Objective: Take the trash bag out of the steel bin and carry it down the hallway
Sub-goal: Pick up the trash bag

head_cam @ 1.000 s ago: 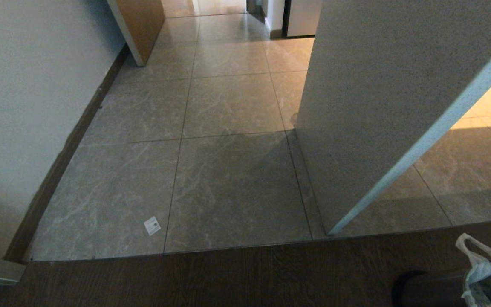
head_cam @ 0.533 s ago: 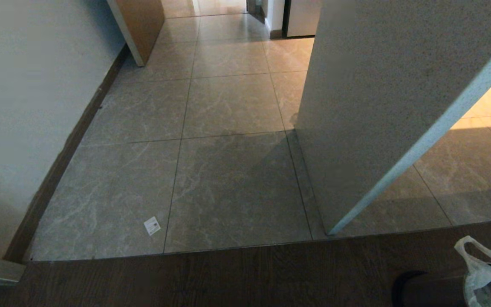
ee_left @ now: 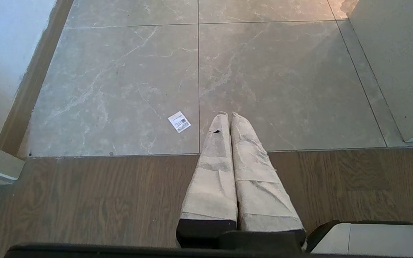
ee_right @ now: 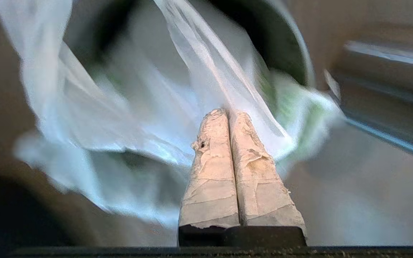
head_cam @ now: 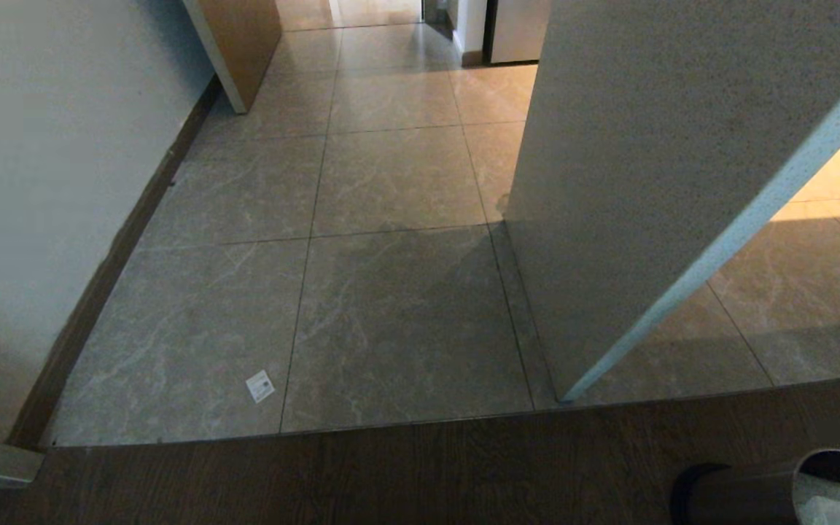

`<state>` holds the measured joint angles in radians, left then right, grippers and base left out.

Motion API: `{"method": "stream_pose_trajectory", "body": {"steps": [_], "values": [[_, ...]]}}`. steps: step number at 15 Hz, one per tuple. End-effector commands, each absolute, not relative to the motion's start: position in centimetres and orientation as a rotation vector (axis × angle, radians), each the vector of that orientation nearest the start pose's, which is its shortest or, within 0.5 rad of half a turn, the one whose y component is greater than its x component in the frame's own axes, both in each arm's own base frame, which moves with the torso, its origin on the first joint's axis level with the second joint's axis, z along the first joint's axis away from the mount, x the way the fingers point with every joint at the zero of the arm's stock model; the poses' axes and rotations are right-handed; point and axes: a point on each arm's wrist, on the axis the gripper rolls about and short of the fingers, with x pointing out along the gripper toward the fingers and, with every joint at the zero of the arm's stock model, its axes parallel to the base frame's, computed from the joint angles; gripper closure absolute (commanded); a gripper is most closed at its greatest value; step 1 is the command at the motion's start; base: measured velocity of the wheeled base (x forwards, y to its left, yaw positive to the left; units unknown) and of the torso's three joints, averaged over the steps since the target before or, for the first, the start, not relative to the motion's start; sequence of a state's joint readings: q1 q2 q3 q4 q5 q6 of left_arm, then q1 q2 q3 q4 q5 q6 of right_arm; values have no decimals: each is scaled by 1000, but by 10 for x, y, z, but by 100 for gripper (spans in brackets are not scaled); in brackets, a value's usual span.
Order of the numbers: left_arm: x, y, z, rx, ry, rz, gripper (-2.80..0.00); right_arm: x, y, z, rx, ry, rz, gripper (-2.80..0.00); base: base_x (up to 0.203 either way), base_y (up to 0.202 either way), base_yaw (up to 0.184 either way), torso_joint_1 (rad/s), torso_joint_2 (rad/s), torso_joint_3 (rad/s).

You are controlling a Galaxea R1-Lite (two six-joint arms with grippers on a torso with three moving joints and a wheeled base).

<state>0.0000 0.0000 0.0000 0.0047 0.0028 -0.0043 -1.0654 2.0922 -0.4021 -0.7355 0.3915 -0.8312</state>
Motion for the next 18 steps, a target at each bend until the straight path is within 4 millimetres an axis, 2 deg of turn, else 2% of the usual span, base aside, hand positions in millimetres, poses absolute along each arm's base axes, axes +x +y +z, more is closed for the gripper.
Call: {"method": "stream_pose_trajectory", "body": {"steps": [1,6,11,15,18], "values": [[-23,0,75,-5,5,3,0,113,-231,-14,-148,944,-281,0,0,0,0,0,0,0],[-23,0,75,-5,5,3,0,88,-226,-35,-202,1017,-234,0,0,0,0,0,0,0],[-23,0,75,-5,5,3,0,89,-230,-70,-308,991,-248,0,0,0,0,0,0,0],[-23,0,75,-5,5,3,0,92,-235,-75,-318,984,-261,0,0,0,0,0,0,0],[-23,0,75,-5,5,3,0,90,-230,-74,-290,998,-240,0,0,0,0,0,0,0]]}}
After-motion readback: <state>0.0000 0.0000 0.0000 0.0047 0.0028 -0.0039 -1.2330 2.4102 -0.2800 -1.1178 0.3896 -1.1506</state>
